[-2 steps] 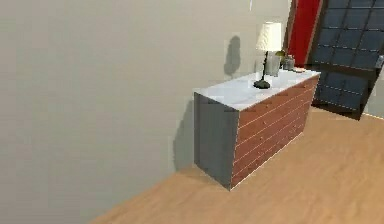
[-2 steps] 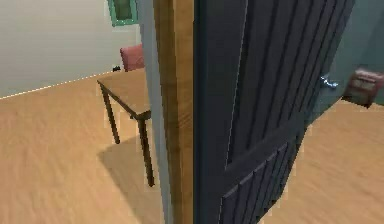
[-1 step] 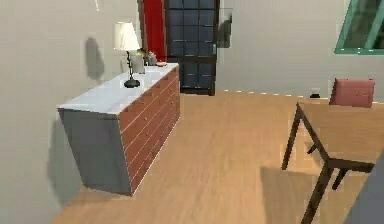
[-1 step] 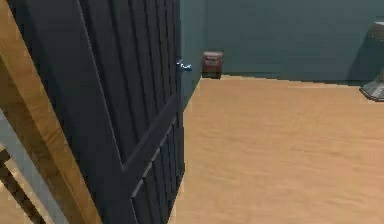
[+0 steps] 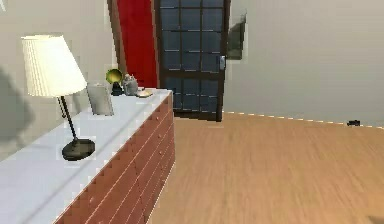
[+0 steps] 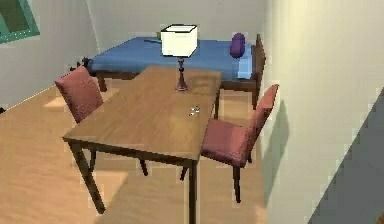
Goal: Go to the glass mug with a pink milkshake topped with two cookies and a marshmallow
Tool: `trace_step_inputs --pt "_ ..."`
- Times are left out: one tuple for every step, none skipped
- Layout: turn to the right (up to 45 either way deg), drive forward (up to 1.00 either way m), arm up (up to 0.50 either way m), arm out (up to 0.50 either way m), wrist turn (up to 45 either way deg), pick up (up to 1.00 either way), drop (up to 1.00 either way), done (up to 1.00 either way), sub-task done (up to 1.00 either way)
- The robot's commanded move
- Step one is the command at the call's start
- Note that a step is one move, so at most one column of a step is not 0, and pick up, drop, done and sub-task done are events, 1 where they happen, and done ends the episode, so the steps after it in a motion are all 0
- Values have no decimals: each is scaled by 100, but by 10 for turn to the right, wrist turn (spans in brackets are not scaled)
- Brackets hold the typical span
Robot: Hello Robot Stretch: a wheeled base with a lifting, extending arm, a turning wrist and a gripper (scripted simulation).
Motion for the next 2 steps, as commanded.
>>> trace_step_inputs --pt "0 100 0 0 0 0 0 0 0" --pt "-390 0 0 0 0 0 0 0 0"
